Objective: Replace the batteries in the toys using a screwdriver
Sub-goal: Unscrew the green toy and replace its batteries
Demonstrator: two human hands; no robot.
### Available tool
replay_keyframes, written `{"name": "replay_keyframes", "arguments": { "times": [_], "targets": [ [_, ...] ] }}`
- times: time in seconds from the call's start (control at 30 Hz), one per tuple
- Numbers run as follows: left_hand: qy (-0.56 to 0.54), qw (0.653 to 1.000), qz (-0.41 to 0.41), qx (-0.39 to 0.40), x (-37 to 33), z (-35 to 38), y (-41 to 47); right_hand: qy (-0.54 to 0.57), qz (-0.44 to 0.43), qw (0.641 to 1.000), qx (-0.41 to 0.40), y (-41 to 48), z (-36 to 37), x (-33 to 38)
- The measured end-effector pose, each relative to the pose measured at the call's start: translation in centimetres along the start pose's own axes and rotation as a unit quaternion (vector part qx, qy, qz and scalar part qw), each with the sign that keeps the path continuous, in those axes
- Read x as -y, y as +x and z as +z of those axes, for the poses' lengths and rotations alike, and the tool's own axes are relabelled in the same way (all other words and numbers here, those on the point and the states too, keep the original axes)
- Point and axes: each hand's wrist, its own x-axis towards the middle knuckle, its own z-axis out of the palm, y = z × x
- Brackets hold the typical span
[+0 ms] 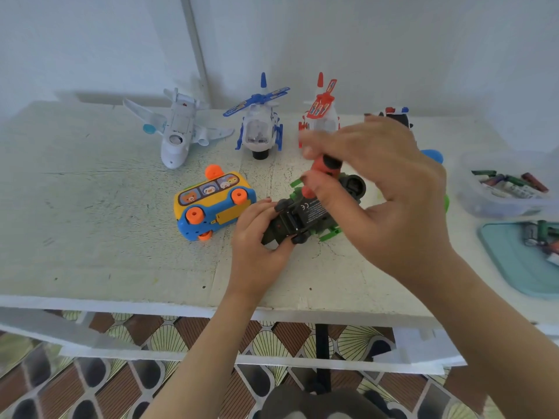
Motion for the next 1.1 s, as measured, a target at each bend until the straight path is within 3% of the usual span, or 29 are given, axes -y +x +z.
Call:
{"name": "replay_keyframes", "arguments": {
  "times": [0.2, 0.43, 0.7, 0.9, 1.1],
  "targets": [
    [0.005, 1.0, 0.0, 0.004, 0.12, -0.07, -0.07, 0.019, 0.034, 0.998, 0.041, -0.33, -0.56, -0.65],
    [0.001, 1.0, -0.014, 0.008, -0.13, -0.17, -0.07, -0.011, 0.069, 0.997, -0.033, -0.3, -1.0, -0.3],
    [0.017, 1.0, -0.002, 0.008, 0.06, -0.2, -0.2, 0.014, 0.104, 0.994, 0.003, -0.77, -0.85, -0.38],
    [0.008, 1.0, -0.014, 0.008, -0.18, -0.22, -0.16, 0.047, 0.081, 0.995, -0.04, -0.5, -0.61, 0.04],
    [0.01, 1.0, -0.013, 0.007, -0.26, -0.2, -0.15, 0.074, 0.107, 0.991, -0.004, -0.49, -0.6, 0.0]
  ]
}}
